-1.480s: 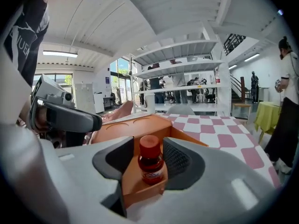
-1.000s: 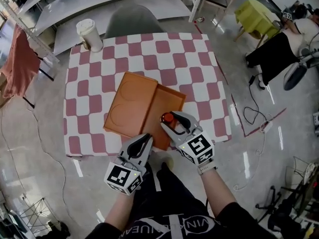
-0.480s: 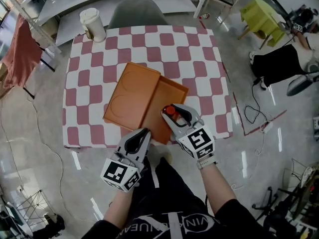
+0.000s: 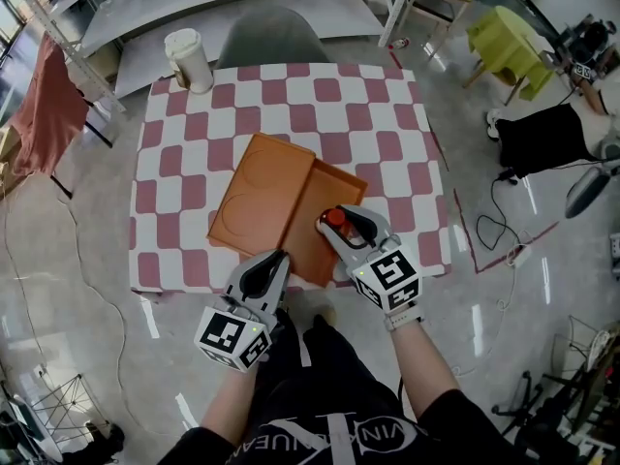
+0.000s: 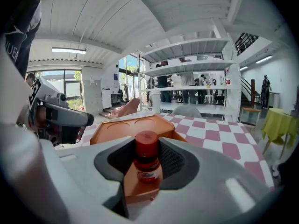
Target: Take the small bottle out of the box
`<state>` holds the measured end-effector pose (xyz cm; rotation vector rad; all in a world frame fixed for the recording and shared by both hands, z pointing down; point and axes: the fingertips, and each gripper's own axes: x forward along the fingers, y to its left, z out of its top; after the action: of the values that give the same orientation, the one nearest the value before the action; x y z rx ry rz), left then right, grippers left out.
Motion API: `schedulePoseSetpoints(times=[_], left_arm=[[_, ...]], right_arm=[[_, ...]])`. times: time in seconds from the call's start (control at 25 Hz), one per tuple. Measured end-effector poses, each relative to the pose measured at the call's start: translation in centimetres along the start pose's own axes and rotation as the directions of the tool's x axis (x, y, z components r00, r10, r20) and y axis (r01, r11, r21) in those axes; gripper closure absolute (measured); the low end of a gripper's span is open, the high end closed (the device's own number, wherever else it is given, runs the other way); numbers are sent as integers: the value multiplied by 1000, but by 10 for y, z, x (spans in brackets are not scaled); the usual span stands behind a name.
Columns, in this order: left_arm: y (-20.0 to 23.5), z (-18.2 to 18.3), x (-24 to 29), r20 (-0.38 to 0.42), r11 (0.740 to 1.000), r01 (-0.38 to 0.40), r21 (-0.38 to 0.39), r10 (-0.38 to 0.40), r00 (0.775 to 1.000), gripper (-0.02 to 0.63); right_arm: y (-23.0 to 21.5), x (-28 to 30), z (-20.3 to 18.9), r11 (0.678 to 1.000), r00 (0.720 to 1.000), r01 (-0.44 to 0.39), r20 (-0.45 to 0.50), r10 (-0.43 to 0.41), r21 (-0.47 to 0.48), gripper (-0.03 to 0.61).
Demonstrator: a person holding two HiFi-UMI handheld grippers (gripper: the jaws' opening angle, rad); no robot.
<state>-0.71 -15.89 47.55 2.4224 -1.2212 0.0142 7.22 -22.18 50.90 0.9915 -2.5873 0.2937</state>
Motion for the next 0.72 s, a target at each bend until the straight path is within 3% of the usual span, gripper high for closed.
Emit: schedulePoseSetpoints(times=[0.72], left_arm=[[10, 37, 11, 56, 999, -22, 45, 19, 998, 581]], right_arm=[[-12, -25, 44, 1000, 997, 14, 72, -16, 27, 431]])
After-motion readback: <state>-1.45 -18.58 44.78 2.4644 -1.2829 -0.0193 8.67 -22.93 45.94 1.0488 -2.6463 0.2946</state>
